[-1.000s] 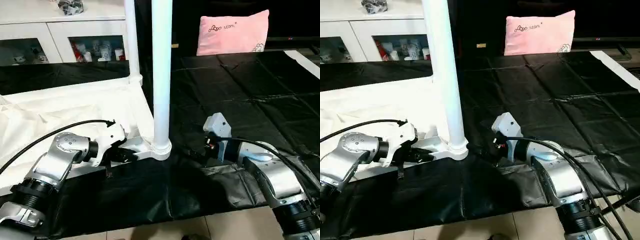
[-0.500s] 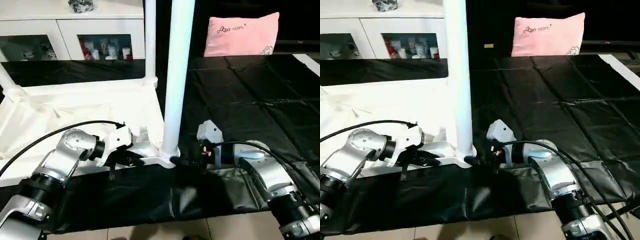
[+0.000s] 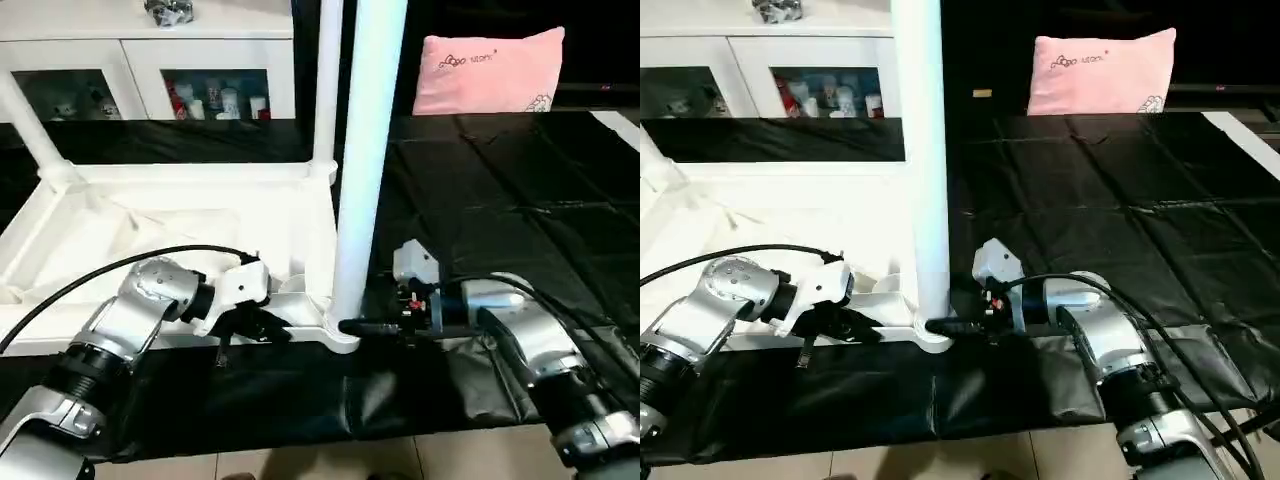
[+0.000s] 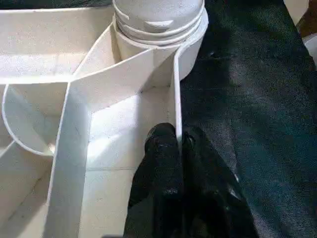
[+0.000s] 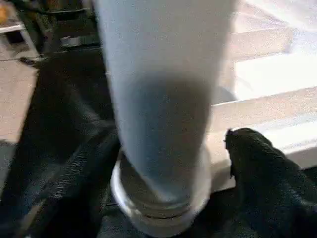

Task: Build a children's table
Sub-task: Rotate leg to tighten

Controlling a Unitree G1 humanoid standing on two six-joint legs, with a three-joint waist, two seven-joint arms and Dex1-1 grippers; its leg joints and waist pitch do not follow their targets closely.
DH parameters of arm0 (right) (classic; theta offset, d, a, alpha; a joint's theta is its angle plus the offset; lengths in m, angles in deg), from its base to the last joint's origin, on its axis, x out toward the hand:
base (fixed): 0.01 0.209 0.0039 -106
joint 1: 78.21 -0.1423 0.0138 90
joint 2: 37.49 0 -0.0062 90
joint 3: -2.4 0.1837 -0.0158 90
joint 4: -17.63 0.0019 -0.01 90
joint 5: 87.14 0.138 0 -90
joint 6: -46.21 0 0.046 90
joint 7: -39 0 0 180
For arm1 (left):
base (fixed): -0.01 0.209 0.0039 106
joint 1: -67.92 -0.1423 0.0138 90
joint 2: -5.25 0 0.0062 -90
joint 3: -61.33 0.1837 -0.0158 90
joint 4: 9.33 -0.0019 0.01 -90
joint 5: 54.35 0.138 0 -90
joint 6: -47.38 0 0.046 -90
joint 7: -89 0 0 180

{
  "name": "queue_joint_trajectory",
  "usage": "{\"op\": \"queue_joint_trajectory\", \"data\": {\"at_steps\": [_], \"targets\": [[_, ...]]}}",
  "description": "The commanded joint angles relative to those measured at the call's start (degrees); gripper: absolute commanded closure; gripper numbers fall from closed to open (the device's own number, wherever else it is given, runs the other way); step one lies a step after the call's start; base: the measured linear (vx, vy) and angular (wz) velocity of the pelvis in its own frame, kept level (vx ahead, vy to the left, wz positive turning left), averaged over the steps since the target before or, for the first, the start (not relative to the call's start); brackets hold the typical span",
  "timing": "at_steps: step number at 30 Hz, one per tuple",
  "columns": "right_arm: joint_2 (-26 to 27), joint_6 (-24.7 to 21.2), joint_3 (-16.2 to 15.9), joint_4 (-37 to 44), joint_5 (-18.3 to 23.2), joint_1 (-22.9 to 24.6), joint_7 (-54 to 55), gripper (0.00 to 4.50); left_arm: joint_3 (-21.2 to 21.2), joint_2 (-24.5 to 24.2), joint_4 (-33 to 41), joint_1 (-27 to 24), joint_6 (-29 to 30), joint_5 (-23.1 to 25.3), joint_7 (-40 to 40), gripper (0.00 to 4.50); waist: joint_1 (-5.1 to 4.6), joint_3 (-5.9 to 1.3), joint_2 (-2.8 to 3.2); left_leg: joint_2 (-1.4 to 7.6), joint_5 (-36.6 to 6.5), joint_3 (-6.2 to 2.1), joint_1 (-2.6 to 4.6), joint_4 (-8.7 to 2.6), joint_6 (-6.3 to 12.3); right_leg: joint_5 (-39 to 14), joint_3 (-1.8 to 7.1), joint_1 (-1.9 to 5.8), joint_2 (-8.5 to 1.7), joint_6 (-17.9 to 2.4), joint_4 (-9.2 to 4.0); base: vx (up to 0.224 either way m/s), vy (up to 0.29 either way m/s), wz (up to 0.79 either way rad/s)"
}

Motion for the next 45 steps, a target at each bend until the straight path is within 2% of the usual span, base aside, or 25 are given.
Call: {"op": "queue_joint_trajectory", "data": {"at_steps": [1,9,13,22,24,25,26,28,29,30,32,33,36,38,39,41,42,43,44,45], "targets": [[-0.83,-0.68,-1.07,-0.55,0.07,-1.07,-2.57,1.37,2.83,0.72,-0.12,0.90,-1.73,1.52,2.01,4.50,-0.30,-3.87,0.46,1.36,-6.40,0.89,-0.15,-4.84,2.63,-7.74,1.68,3.63,-2.52,-16.42,-2.55,0.000,0.000,0.00],[-0.03,-0.45,-0.73,-4.22,0.12,-3.04,-4.57,2.05,2.88,0.83,-0.74,1.10,-2.26,2.10,2.35,4.50,-0.23,-3.80,0.34,1.35,-7.71,0.93,-0.18,-4.91,2.13,-10.37,1.68,3.56,-2.63,-16.13,-2.79,0.000,0.000,0.00],[-0.09,-0.81,-0.86,-4.63,0.25,-3.21,-5.63,2.35,2.92,0.86,-1.02,1.14,-2.53,2.25,2.42,4.50,-0.17,-3.87,0.34,1.41,-6.80,0.88,-0.20,-4.91,2.21,-9.08,1.65,3.60,-2.59,-16.16,-2.61,0.000,0.000,0.00],[-0.67,-2.30,-1.94,-4.23,0.43,-1.97,-8.23,2.46,2.13,1.34,-2.87,1.43,-1.40,2.92,0.38,4.50,0.22,-3.74,0.50,1.41,-7.89,0.95,-0.13,-4.95,2.08,-10.87,1.68,3.54,-2.63,-15.86,-2.85,0.000,0.000,0.00],[-0.05,-2.50,-1.09,-3.65,0.71,-0.81,-6.23,2.46,-0.19,3.28,-4.96,2.59,1.70,2.70,-4.96,4.50,0.43,-3.70,0.67,1.34,-8.41,1.04,0.03,-4.92,1.82,-11.79,1.74,3.43,-2.57,-15.58,-3.04,0.000,0.000,0.00],[1.15,-2.88,0.13,-4.13,0.46,-0.36,-2.43,2.46,-2.37,4.96,-5.71,3.50,4.43,1.58,-8.60,4.50,0.72,-3.51,0.38,1.33,-9.64,1.11,0.11,-5.07,1.50,-13.76,1.76,3.37,-2.55,-15.17,-3.27,0.000,0.000,0.00],[1.15,-2.88,0.13,-4.13,0.46,-0.36,-2.43,2.46,-2.37,4.96,-5.71,3.50,4.43,1.58,-8.60,4.50,0.76,-3.37,0.35,1.29,-10.55,1.19,0.21,-5.15,1.19,-15.37,1.77,3.25,-2.50,-14.73,-3.42,0.000,0.000,0.00],[3.97,-2.72,2.09,-6.80,-1.44,-0.46,6.50,2.46,-5.42,7.63,-5.70,4.83,8.89,-0.20,-13.71,4.50,0.58,-3.18,0.20,1.04,-12.82,1.08,0.13,-5.32,0.27,-21.35,1.68,3.28,-2.67,-12.74,-3.89,0.000,0.000,0.00],[5.32,-3.00,2.90,-8.08,-2.11,-0.54,10.28,2.46,-6.50,8.74,-5.58,5.38,10.75,-0.76,-15.79,4.50,0.33,-3.17,0.14,0.98,-13.60,0.82,0.02,-5.53,-0.29,-24.79,1.58,3.34,-2.88,-11.01,-4.17,0.000,0.000,0.00],[7.04,-2.85,3.77,-9.50,-2.78,-0.58,14.66,2.48,-7.60,10.18,-5.67,6.05,12.48,-0.84,-18.99,4.50,0.09,-3.22,0.07,0.95,-13.69,0.81,0.07,-5.53,-0.54,-25.56,1.60,3.23,-2.82,-10.42,-4.20,0.000,0.000,0.00],[9.52,-3.06,4.65,-11.49,-3.78,-0.74,20.67,2.50,-8.43,12.03,-5.98,6.87,14.09,-0.33,-22.91,4.50,-1.13,-3.18,0.00,0.68,-14.13,0.58,-0.19,-5.55,-0.94,-28.06,1.45,3.14,-2.78,-8.82,-4.56,0.000,0.000,0.00],[10.43,-3.27,4.88,-12.24,-4.26,-0.84,22.89,2.51,-8.53,12.65,-6.13,7.13,14.49,0.00,-24.05,4.50,-1.61,-3.28,-0.07,0.59,-13.78,0.54,-0.28,-5.50,-0.47,-28.08,1.40,3.19,-2.73,-8.53,-4.68,0.000,0.000,0.00],[14.99,-4.19,6.09,-16.71,-6.00,-2.19,33.18,2.51,-9.93,16.63,-7.43,8.40,16.68,0.43,-30.39,4.50,-2.07,-3.34,0.00,0.42,-12.96,0.69,-0.39,-5.31,0.48,-27.07,1.46,3.05,-2.61,-8.88,-4.77,0.000,0.000,0.00],[17.87,-5.29,7.95,-20.69,-6.25,-4.19,40.46,2.51,-10.80,18.97,-8.56,9.24,17.35,0.70,-34.42,4.50,-2.38,-3.50,0.24,0.30,-10.90,0.74,-0.59,-5.36,0.30,-24.88,1.45,3.11,-2.50,-9.45,-4.62,0.000,0.000,0.00],[20.42,-5.22,10.05,-23.93,-6.06,-6.27,45.22,2.51,-11.36,20.81,-9.06,9.71,17.86,0.86,-37.27,4.50,-2.67,-3.57,0.13,0.27,-11.01,0.72,-0.60,-5.30,0.29,-23.99,1.38,3.16,-2.42,-9.92,-4.46,0.000,0.000,0.00],[21.51,-5.12,11.06,-24.70,-5.15,-7.10,44.78,2.51,-10.95,21.15,-9.11,9.83,17.38,1.45,-37.83,4.50,-2.78,-3.68,0.21,0.32,-11.07,0.74,-0.54,-5.30,0.65,-22.35,1.38,3.25,-2.46,-10.81,-4.39,0.000,0.000,0.00],[22.00,-4.66,11.45,-24.72,-4.49,-7.48,43.77,2.51,-10.43,21.10,-9.24,9.93,16.95,2.21,-38.30,4.50,-2.79,-3.72,0.02,0.42,-10.73,0.84,-0.57,-5.30,1.43,-20.49,1.37,3.31,-2.40,-11.43,-4.38,0.000,0.000,0.00],[22.09,-4.46,11.50,-24.66,-4.33,-7.56,43.48,2.51,-10.27,21.05,-9.30,9.96,16.85,2.45,-38.46,4.50,-2.68,-3.80,0.19,0.46,-9.65,0.87,-0.63,-5.33,2.10,-17.87,1.36,3.47,-2.41,-12.19,-4.15,0.000,0.000,0.00],[22.20,-4.65,11.88,-24.56,-3.81,-7.70,43.32,2.51,-9.78,20.73,-9.28,9.95,16.67,2.98,-38.21,4.50,-2.67,-3.81,0.06,0.47,-9.27,0.94,-0.60,-5.32,2.43,-16.97,1.36,3.49,-2.39,-12.45,-4.16,0.000,0.000,0.00],[22.28,-4.83,12.19,-24.51,-3.44,-7.80,43.24,2.16,-9.42,20.50,-9.26,9.94,16.56,3.33,-38.00,4.50,-2.61,-3.76,0.13,0.46,-9.12,0.98,-0.62,-5.34,2.84,-16.78,1.33,3.56,-2.46,-12.65,-4.18,0.000,0.000,0.00]]}}
